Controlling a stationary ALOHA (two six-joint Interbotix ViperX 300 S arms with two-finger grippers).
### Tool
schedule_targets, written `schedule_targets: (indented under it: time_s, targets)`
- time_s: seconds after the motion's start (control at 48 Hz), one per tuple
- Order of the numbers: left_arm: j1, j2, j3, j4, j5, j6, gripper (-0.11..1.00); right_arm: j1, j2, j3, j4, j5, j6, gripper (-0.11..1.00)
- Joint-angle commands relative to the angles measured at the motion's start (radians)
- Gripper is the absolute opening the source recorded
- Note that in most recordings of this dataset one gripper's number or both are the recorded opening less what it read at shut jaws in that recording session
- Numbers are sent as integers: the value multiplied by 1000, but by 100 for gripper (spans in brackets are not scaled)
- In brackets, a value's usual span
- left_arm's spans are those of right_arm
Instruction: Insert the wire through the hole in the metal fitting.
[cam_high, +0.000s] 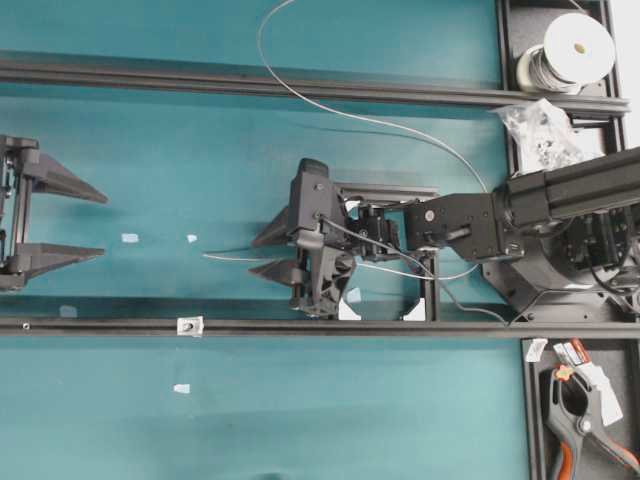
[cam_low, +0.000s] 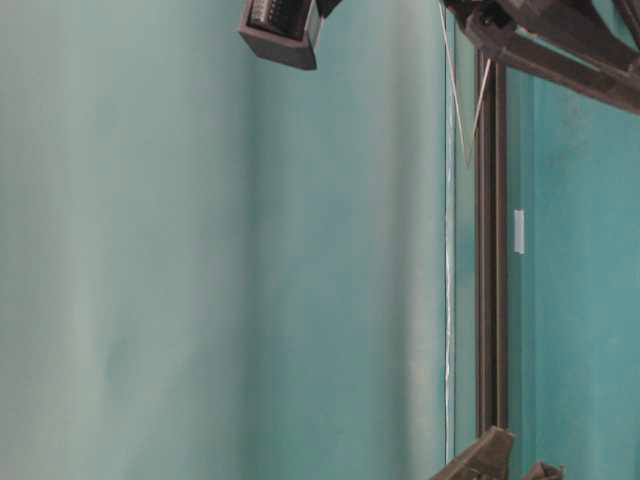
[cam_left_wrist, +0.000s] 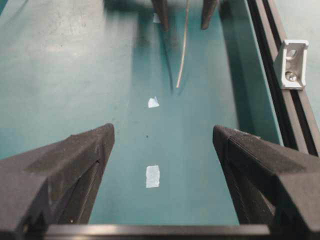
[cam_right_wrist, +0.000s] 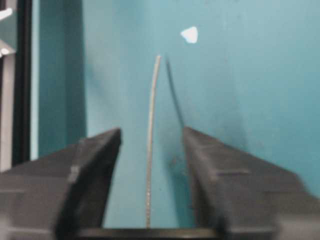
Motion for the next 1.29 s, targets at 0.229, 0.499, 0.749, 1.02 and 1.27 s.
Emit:
schedule_targets:
  time_s: [0.229, 0.499, 0.749, 1.02, 1.27]
  targets:
    - [-3, -8, -8, -2, -5, 0, 86, 3, -8, -9, 2, 38, 3, 0]
    - [-3, -8, -6, 0, -5, 0, 86, 3, -17, -9, -2, -3, 0, 0]
    - [-3, -8, -5, -2, -5, 0, 86, -12, -92, -9, -14, 38, -11, 0]
    - [-3, -9, -5, -2, -5, 0, 86, -29, -236, -8, -63, 118, -12, 0]
    - [-3, -9, -6, -2, -5, 0, 86, -38, -278, -3, -66, 155, -12, 0]
